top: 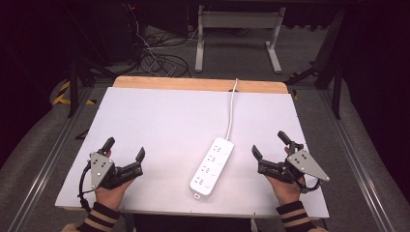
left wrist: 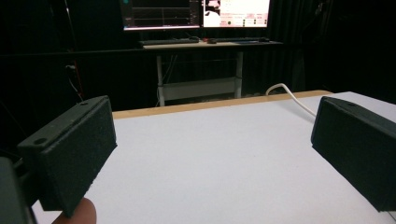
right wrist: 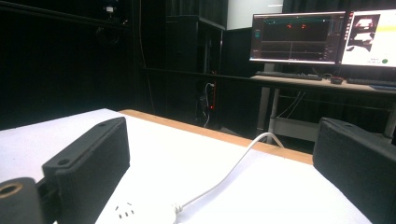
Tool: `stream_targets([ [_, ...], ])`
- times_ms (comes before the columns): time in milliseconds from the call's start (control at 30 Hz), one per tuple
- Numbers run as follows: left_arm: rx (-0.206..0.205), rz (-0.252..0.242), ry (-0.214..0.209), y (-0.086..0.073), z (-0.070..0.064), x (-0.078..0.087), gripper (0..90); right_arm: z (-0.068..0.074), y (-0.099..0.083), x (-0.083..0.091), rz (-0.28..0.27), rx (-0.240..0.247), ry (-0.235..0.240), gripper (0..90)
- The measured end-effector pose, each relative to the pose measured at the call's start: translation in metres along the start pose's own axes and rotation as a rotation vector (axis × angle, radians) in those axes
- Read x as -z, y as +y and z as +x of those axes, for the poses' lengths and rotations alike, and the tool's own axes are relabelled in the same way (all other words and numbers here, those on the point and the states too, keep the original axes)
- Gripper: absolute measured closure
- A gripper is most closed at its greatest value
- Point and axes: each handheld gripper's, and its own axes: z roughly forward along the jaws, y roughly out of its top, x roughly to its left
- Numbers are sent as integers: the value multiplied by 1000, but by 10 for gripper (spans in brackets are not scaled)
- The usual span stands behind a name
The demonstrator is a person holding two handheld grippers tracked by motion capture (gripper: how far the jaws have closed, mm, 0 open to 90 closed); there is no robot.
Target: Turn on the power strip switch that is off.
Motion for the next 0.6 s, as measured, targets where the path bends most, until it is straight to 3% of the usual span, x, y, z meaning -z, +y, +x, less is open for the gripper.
stream_targets([
  [600, 0, -1, 0, 0, -1, -1, 7, 0, -1, 1, 9, 6, -6, 46],
])
